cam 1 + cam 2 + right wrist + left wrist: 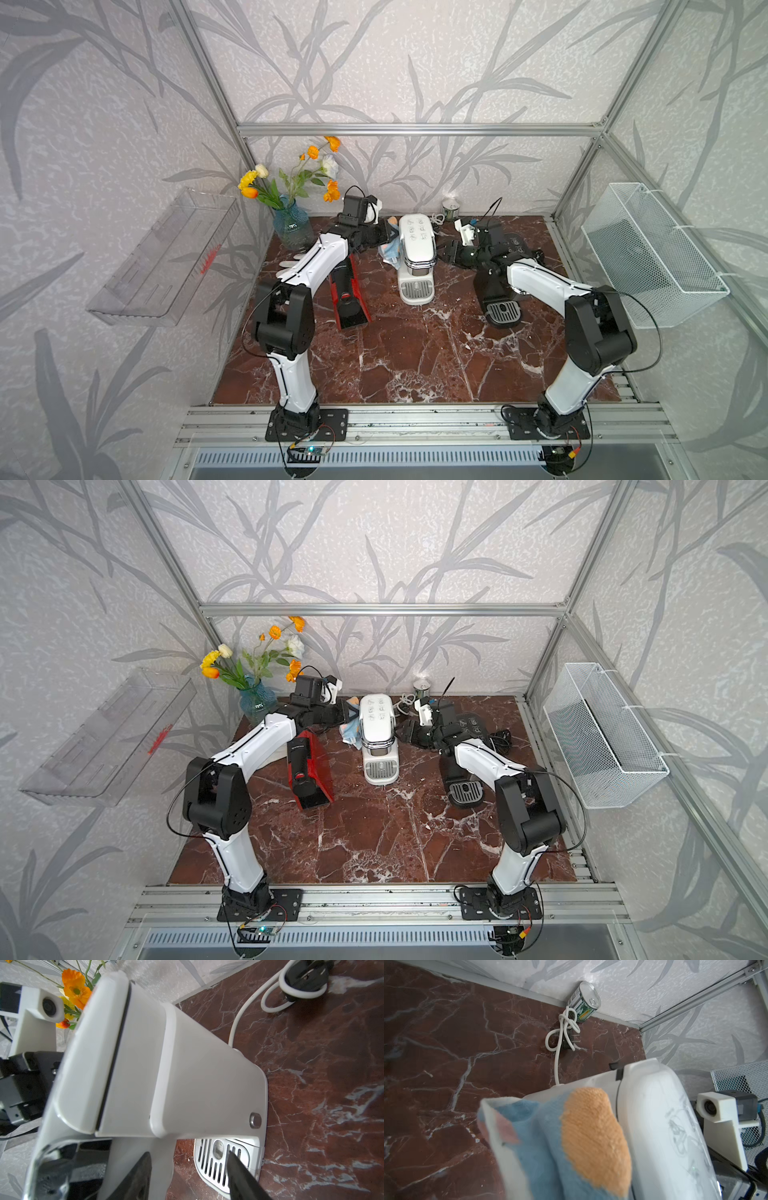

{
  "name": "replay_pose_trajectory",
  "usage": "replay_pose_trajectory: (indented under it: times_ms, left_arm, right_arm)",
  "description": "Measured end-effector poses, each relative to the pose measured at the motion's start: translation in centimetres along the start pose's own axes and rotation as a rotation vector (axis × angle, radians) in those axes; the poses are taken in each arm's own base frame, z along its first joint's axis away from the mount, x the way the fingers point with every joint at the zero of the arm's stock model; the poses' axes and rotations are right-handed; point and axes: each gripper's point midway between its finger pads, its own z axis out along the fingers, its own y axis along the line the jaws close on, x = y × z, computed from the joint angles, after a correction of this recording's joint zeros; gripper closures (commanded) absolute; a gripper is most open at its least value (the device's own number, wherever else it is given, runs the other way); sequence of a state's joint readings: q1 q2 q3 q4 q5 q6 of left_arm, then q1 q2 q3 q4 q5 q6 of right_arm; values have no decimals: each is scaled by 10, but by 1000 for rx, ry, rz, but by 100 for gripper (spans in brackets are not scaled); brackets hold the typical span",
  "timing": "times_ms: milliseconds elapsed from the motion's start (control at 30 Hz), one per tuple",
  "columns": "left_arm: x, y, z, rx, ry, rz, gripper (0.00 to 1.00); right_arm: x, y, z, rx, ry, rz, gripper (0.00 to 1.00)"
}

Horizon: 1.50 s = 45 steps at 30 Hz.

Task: Wipe the surface of a coffee machine
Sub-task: Wipe the dirt from the surface of the coffee machine.

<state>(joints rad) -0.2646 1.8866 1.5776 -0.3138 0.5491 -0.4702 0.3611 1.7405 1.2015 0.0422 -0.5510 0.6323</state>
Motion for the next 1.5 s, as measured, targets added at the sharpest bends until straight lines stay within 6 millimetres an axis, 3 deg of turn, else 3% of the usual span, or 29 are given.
replay_pose_trajectory:
  times_ms: [133, 367, 500, 667, 767, 1000, 1100, 1200, 1500]
  left_arm:
    - [5, 11, 9, -12, 18, -10, 100]
    - [71, 61, 46, -109, 232, -111, 100]
    - [82, 63, 47, -122, 269, -124, 100]
    - [80, 60, 43, -119, 267, -125, 100]
    - [69, 49, 34, -108, 245, -115, 100]
    - [7, -14, -17, -12, 66, -33, 100]
    - [-11, -43, -39, 43, -9, 6, 100]
    - [-17, -60, -46, 81, -48, 40, 100]
    - [-1, -29, -30, 43, -26, 0, 100]
  right_arm:
    - [-2, 6, -6, -5, -8, -14, 42]
    - [-5, 8, -8, -8, -12, -21, 42]
    - [-5, 8, -8, -8, -12, -21, 42]
    - [-5, 8, -8, -8, -12, -21, 42]
    - [-5, 8, -8, -8, -12, -22, 42]
    - [-5, 8, -8, -9, -12, -21, 42]
    - [-5, 9, -8, -14, -12, -22, 42]
    - [-5, 10, -8, -17, -11, -24, 42]
    - [-5, 10, -8, -16, -13, -23, 42]
